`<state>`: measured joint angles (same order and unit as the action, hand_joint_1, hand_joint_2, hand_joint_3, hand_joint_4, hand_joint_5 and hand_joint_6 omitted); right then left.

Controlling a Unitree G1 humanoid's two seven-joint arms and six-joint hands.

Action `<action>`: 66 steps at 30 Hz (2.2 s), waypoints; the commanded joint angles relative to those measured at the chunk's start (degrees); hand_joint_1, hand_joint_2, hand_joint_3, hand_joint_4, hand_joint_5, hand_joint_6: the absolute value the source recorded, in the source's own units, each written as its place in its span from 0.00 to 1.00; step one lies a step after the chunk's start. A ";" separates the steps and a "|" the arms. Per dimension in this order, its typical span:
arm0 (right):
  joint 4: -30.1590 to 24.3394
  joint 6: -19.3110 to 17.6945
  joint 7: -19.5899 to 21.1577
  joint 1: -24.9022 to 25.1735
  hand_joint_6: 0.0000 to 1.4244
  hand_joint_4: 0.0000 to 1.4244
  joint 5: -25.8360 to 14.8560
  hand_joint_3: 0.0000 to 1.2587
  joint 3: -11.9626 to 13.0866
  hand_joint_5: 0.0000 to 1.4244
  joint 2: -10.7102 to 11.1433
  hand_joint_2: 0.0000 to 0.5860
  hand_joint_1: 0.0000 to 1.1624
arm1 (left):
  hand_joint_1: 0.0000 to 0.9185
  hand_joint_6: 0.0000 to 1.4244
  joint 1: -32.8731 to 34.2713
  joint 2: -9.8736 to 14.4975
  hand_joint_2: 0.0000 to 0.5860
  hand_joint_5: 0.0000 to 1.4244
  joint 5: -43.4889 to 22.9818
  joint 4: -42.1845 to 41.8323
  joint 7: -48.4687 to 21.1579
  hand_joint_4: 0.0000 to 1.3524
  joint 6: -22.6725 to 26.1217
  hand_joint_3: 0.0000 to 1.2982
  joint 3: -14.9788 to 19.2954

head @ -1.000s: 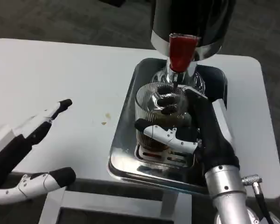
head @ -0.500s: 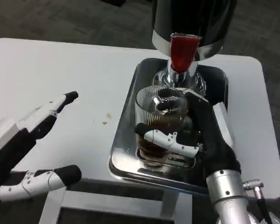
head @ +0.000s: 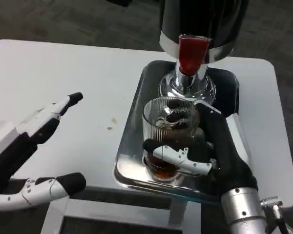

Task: Grasp the cup under the faucet to collect the drink, then remove the cup.

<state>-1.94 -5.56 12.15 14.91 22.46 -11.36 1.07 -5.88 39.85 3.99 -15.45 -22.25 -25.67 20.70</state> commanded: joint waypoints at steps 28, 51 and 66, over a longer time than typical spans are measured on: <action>-26.82 0.82 -11.50 -10.55 0.68 0.49 1.68 0.51 0.14 0.62 5.18 0.26 0.71 | 0.00 0.00 -5.31 1.36 0.06 0.00 2.19 -9.06 -4.34 0.00 1.64 0.00 3.12; -35.03 3.43 -17.10 -16.80 0.69 0.49 0.10 0.52 0.50 0.62 5.80 0.28 0.71 | 0.00 0.00 -6.37 4.08 0.06 0.00 4.93 -13.76 -7.50 0.00 0.18 0.00 3.28; -39.87 4.91 -19.74 -20.25 0.70 0.49 -1.35 0.52 1.20 0.63 6.63 0.27 0.70 | 0.00 0.00 -6.90 4.66 0.07 0.00 4.77 -16.74 -8.97 0.00 0.35 0.00 3.90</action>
<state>-39.07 -0.35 -7.23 -4.68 22.23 -10.37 7.59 -11.55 44.04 9.05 -31.15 -30.28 -24.86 23.85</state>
